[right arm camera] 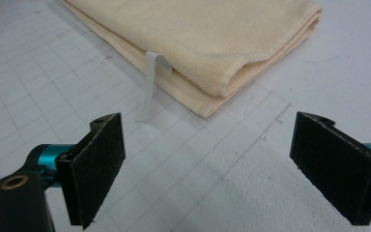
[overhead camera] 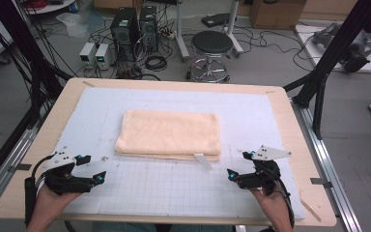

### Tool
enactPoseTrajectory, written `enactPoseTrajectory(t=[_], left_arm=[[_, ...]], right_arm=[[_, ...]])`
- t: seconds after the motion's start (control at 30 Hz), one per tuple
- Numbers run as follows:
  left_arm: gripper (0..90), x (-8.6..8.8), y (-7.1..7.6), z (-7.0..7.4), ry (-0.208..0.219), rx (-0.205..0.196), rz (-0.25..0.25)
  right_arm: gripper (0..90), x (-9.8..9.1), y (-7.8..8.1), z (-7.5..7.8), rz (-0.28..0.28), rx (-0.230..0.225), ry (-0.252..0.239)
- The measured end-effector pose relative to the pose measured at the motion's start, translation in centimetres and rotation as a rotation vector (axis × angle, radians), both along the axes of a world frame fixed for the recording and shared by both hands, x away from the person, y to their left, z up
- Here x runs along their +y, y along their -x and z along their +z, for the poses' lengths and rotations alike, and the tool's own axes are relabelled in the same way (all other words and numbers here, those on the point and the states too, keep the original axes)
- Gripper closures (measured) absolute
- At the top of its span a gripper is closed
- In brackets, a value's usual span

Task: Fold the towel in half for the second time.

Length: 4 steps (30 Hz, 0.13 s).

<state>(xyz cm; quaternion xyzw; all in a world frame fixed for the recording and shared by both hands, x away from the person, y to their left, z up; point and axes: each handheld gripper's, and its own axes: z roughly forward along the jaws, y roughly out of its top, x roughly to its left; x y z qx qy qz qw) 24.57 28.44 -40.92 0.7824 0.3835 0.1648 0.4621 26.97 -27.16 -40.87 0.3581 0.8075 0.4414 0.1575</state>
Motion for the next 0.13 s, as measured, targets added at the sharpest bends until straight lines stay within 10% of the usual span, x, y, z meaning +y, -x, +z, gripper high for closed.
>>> enactPoseTrajectory(t=[0.13], left_arm=[[14.4,-0.10,-0.13,-0.05,-0.005,-0.001,-0.007]], right_arm=[[11.7,0.11,-0.08,-0.08,0.001,-0.003,0.008]])
